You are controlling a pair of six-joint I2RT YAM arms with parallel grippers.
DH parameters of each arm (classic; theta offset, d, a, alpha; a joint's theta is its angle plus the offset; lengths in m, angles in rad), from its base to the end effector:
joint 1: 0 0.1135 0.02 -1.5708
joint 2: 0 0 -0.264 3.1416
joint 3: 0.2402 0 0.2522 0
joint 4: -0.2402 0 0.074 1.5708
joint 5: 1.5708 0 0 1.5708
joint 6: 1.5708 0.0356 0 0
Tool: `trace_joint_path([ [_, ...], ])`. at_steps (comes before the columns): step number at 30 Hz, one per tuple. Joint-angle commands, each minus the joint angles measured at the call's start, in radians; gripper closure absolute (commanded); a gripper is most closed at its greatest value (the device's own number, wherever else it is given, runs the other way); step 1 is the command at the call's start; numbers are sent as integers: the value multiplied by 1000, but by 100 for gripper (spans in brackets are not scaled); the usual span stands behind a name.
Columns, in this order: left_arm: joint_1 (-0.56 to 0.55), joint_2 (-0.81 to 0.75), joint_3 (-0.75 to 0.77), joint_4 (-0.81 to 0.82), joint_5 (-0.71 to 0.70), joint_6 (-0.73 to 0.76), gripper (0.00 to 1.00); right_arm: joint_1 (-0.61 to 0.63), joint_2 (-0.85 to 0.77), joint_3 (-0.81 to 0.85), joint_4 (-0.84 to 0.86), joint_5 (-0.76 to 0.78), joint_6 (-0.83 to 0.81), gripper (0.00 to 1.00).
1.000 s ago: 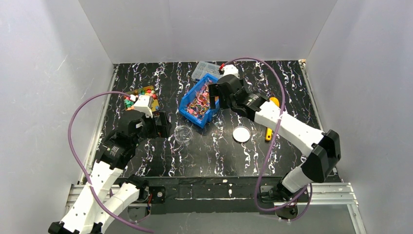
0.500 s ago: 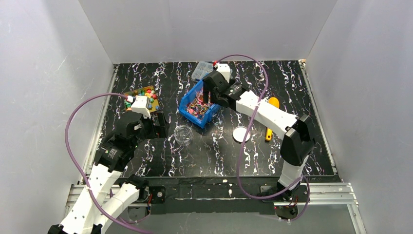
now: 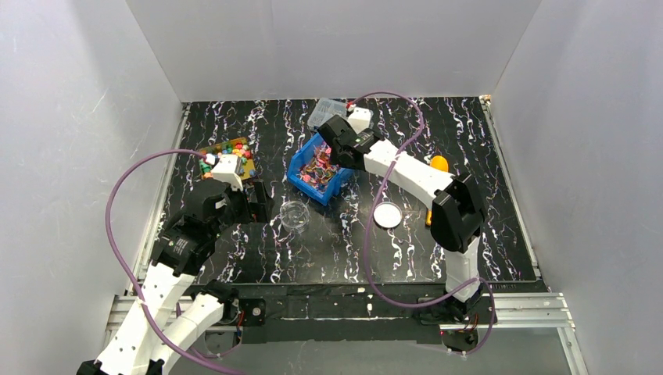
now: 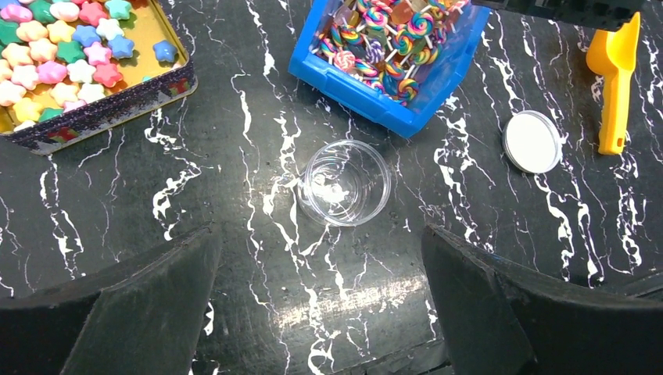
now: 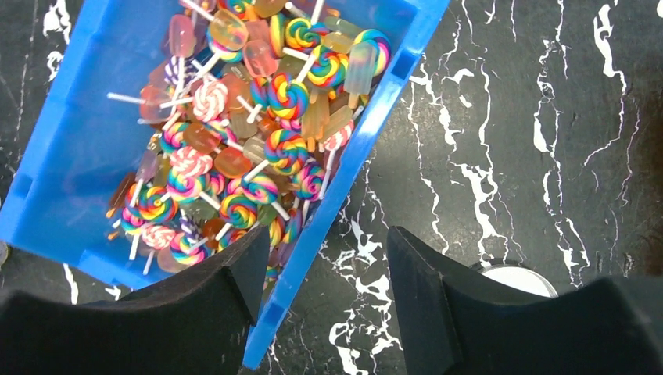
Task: Pack the candies
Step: Move the storage box to the center of the board.
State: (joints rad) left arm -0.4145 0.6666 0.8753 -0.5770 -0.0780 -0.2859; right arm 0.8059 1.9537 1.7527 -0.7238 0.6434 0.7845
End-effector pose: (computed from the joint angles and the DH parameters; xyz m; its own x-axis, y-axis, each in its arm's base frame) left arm 0.1310 -0.0546 0.3468 -0.4106 -0.1265 -0.9030 0.2284 0.9445 -0.2362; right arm 0.3148 0.2971 0.2864 -0.6224 0.1678 -0.7645 0.1591 0.9835 0.0863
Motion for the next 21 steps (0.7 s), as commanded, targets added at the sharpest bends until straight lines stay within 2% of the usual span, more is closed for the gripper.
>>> trace_joint_path([
  [1,-1,2,25,-1,22,-4,1,-26,25,29,-4,10,75,37],
  [9,-1,4,25,2,41,-6,1,-47,69,35,12,-33,82,44],
  [17,-1,-2,24,4,47,-6,1,-61,65,16,30,-40,64,76],
  [21,-1,-4,24,5,49,-6,1,-77,69,24,31,-48,48,96],
])
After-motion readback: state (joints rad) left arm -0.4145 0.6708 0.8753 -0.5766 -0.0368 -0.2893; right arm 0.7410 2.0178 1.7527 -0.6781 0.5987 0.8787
